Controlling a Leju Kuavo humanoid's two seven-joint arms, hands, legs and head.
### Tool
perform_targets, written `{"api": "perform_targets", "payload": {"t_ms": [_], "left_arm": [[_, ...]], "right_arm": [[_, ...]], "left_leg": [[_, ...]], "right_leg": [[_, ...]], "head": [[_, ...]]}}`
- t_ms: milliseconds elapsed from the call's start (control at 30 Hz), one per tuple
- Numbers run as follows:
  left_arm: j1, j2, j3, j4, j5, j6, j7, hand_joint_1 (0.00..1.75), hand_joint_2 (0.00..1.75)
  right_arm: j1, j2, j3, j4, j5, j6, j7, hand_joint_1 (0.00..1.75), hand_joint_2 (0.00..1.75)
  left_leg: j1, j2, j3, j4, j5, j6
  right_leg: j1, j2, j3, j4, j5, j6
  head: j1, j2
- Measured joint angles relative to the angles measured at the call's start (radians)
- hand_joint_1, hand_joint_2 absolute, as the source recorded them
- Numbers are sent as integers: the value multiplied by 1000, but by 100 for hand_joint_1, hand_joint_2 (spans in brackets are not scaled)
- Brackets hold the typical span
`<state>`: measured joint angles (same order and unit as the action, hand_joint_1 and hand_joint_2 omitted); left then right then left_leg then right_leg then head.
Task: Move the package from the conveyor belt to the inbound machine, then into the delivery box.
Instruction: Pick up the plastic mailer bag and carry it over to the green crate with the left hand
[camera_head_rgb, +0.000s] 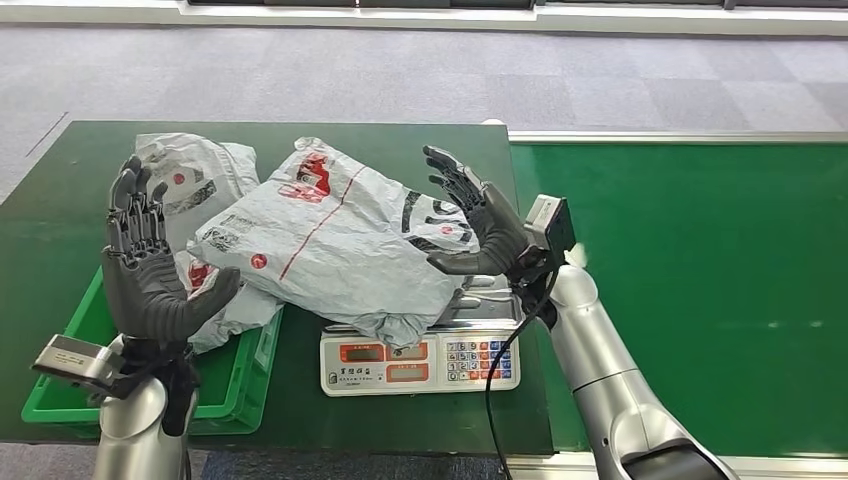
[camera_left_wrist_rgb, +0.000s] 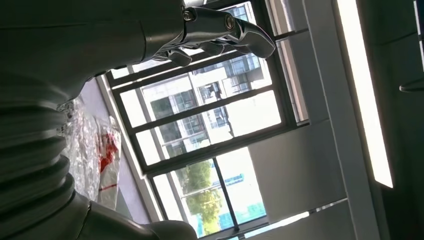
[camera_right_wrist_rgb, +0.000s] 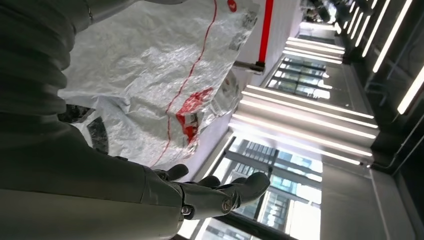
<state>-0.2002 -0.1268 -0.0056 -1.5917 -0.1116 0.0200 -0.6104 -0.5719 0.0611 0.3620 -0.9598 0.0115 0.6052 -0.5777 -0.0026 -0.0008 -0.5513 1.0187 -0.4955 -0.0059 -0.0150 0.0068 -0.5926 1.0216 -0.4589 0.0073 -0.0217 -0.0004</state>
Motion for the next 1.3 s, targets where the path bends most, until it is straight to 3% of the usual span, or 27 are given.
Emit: {"api": "perform_targets", "payload": {"t_ms": [233,367,433,500,567,633,667,700,733,833,867,1067,1300], "left_arm": [[-84,12,-61,-9,-88,99,105,0,175],[-170,30,-124,54,-181,51,278,0,175],[-226,34,-158,134,-265,26,359,0,175],[-330,29,-204,288,-420,-30,478,0,175],[-447,12,-266,524,-597,-71,602,0,175],[-529,-19,-314,741,-704,-61,659,0,175],[-563,-36,-332,826,-732,-53,672,0,175],[-592,-50,-349,894,-752,-51,687,4,175],[-616,-63,-364,951,-766,-53,700,36,175],[-662,-95,-397,1077,-791,-81,728,162,175],[-673,-103,-405,1107,-796,-95,733,175,175],[-713,-130,-441,1221,-821,-193,748,175,175],[-733,-144,-448,1261,-813,-201,743,175,175]], "right_arm": [[77,-38,-14,1,27,-124,-1,0,175],[115,-46,-32,0,27,-182,-18,0,175],[149,-44,-48,-22,67,-288,-54,0,175],[234,-35,-76,-150,171,-528,-97,0,175],[338,-15,-104,-374,288,-933,-123,0,175],[418,1,-123,-571,350,-1305,-128,0,175],[449,4,-131,-647,364,-1402,-126,0,175],[472,8,-137,-707,372,-1435,-125,0,175],[487,11,-142,-754,376,-1427,-124,0,175],[516,19,-156,-846,378,-1339,-124,0,175],[522,21,-160,-867,380,-1322,-123,0,175],[538,32,-188,-958,385,-1306,-123,0,175],[543,38,-212,-998,385,-1305,-123,0,175]], "left_leg": [[0,-1,0,0,0,0],[0,-1,0,0,0,0],[0,-2,0,1,0,0],[0,-8,-2,2,2,2],[-1,-14,-4,1,4,3],[-1,-12,-6,1,4,2],[-2,-9,-6,1,3,2],[-2,-5,-6,0,2,2],[-2,-1,-5,0,1,3],[-3,3,-4,0,-1,5],[-3,3,-4,0,-1,5],[-3,2,-3,0,0,5],[-3,2,-1,0,0,5]], "right_leg": [[0,0,0,0,0,0],[0,-1,0,0,0,0],[0,-1,-1,-1,1,0],[0,-8,0,-1,0,1],[0,-14,0,-1,0,1],[-2,-11,-2,-1,0,1],[-2,-8,-2,-1,1,1],[-2,-5,-3,-1,1,1],[-3,-1,-3,-1,1,1],[-3,2,-3,-1,1,1],[-3,2,-3,-1,1,1],[-3,1,-2,-1,1,1],[-3,1,-1,-1,1,1]], "head": [[0,0],[0,0],[0,0],[0,0],[0,0],[0,0],[0,0],[0,0],[0,0],[0,0],[0,0],[0,0],[0,0]]}}
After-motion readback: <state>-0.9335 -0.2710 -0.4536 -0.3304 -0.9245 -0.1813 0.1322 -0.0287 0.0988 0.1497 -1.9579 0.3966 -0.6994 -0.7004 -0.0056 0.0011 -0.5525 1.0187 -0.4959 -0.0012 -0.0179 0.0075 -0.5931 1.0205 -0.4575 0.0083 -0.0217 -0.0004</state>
